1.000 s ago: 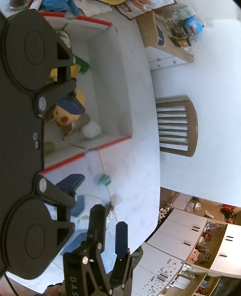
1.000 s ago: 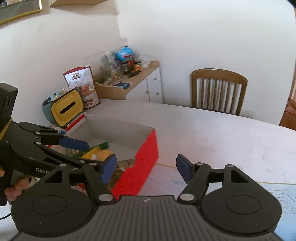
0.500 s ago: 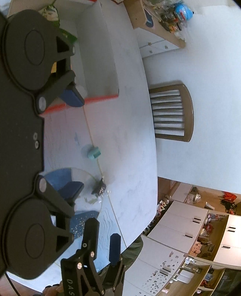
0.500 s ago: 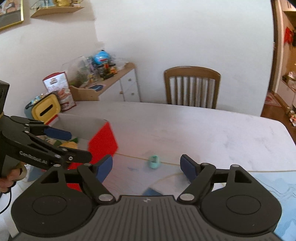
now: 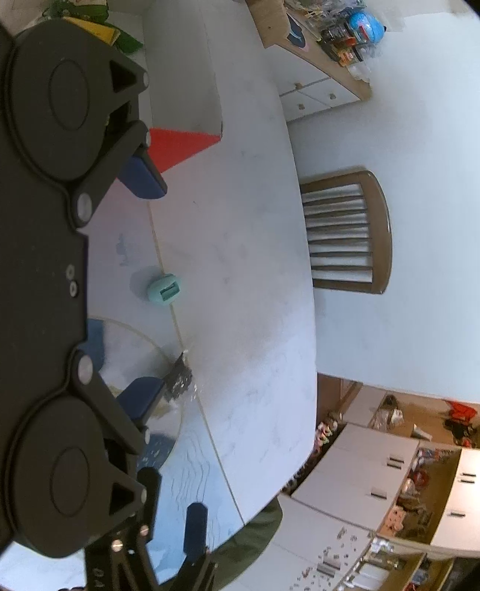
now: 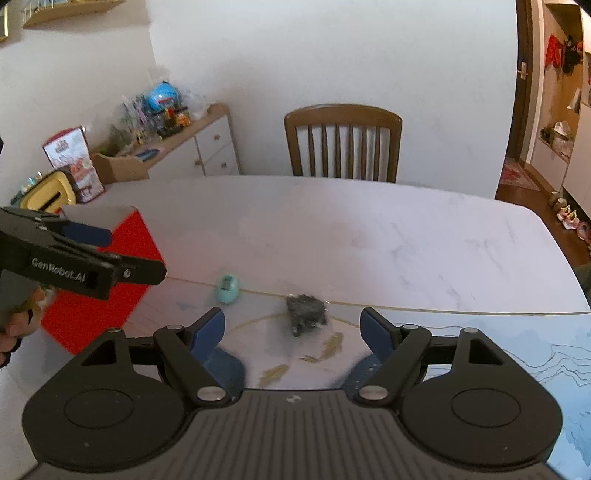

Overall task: Organize objects
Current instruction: 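Withdraw both tools from the box toward the teal egg and dark bag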

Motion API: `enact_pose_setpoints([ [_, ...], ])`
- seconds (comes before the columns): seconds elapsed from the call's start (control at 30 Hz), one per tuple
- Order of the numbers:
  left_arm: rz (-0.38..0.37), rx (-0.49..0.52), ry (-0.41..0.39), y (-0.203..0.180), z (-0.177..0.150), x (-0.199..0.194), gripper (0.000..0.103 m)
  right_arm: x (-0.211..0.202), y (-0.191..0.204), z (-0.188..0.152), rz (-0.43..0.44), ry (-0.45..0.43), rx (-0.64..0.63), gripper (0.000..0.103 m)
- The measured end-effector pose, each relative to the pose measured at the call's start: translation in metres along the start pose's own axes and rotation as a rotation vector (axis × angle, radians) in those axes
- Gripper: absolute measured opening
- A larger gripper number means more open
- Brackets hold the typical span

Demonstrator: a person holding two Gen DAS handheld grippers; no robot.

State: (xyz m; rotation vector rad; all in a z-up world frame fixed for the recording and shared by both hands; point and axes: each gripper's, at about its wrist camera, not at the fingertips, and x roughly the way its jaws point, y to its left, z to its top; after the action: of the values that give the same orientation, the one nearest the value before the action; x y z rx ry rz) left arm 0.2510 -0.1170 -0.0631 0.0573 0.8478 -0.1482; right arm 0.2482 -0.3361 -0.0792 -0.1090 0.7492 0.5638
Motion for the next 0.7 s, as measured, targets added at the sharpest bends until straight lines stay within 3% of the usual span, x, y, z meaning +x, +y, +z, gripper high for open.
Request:
enact_pose_setpoints([
  [0.7,0.109,-0.088,0.094,-0.004,-0.005,0.095,0.102,0.090,-0.019,-0.010,0.014,0.105,-0.020,0.080],
])
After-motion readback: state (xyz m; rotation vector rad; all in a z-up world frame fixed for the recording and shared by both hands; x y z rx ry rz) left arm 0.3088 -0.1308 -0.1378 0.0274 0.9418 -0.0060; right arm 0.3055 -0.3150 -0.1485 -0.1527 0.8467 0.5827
